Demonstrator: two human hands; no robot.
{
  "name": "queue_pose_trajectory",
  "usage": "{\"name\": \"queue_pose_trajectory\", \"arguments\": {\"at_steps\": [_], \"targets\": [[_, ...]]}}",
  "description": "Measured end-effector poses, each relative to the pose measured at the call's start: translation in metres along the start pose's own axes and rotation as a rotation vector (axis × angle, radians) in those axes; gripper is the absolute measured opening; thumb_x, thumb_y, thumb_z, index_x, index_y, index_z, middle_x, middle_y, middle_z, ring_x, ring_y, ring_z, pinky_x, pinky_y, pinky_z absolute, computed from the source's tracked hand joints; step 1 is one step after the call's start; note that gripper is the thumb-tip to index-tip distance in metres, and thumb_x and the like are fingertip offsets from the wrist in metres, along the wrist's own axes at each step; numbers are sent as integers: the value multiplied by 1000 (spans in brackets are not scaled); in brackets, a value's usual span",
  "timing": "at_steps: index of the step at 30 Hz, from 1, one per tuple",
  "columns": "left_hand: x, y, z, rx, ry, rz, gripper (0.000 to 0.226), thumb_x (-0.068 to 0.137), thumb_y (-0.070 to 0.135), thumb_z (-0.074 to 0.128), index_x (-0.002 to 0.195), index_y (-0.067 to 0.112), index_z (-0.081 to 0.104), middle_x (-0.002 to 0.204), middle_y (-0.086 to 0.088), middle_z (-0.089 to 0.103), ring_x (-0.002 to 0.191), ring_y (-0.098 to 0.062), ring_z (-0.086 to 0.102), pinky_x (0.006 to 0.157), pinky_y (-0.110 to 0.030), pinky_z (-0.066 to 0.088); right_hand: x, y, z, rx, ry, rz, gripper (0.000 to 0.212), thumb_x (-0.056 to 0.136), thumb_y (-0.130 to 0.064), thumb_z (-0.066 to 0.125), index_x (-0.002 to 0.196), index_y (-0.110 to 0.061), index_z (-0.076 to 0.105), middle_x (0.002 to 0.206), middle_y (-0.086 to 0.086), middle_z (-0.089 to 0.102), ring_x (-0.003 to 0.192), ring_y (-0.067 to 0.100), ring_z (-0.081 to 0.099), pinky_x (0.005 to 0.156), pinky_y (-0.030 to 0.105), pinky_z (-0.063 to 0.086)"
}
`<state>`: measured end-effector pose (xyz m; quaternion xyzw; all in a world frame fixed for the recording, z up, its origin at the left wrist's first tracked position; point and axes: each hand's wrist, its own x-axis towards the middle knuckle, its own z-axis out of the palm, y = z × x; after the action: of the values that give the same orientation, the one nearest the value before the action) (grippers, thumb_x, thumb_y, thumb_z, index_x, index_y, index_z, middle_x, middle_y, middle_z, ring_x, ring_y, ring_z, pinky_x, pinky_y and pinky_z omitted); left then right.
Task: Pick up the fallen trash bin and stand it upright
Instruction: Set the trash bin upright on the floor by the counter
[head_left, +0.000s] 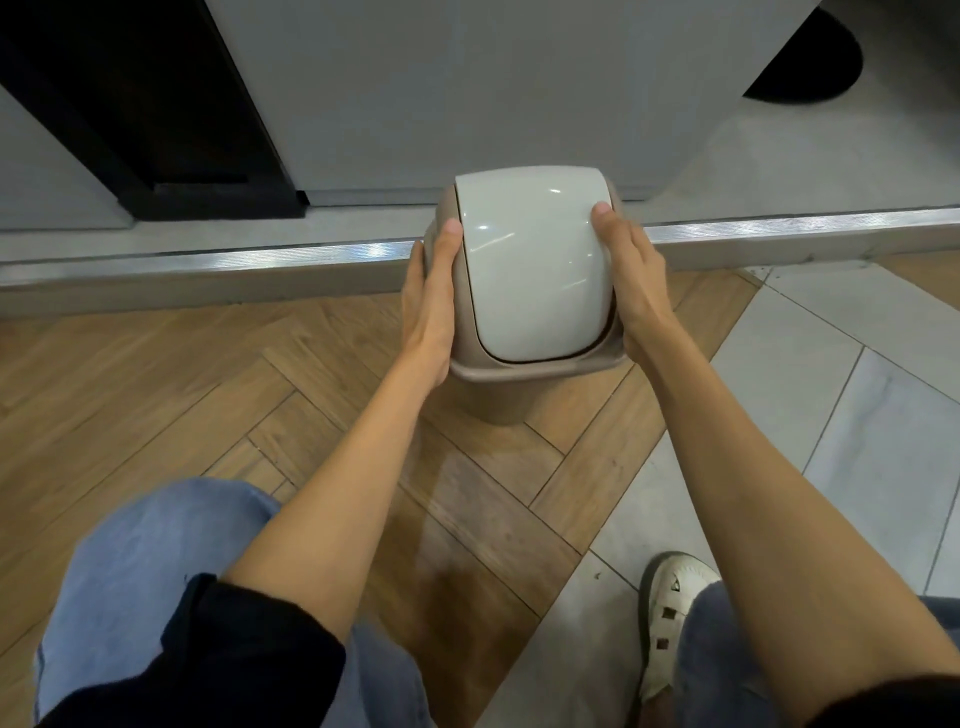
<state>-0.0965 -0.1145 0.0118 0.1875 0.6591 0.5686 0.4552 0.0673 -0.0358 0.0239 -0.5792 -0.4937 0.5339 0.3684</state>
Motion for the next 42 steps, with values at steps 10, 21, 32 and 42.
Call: {"name": "queue_pose_trajectory", "arguments": {"at_steps": [10,21,32,42], "targets": [[46,15,13,53,27,32,83,62,87,55,126,35,62,123,8,68,113,-14,62,100,-38,47,49,-10,14,13,-23,-16,72,75,-70,58,135,-31,56,130,-6,62,117,17,58,103,43,47],[65,25,17,87,19,68,61,72,78,53,111,33,68,113,7,71,103,-13,65,96,-37,51,71,-13,17,31,-76,-54,64,87,-56,60,142,-25,49,126,-7,62,110,13,62,99,41,51],[86,25,19,64,99,39,100,53,91,51,131,30,59,129,3,64,122,-22,55,107,-46,42,82,-19,22,30,-75,-68,60,90,-53,60,140,-22,49,120,-7,63,105,12,64,94,39,54],[80,28,17,86,23,78,71,68,80,53,120,33,66,116,7,71,106,-13,65,97,-37,50,84,-17,17,21,-117,-58,65,89,-55,60,143,-22,44,122,-6,63,105,11,64,88,33,54]]}}
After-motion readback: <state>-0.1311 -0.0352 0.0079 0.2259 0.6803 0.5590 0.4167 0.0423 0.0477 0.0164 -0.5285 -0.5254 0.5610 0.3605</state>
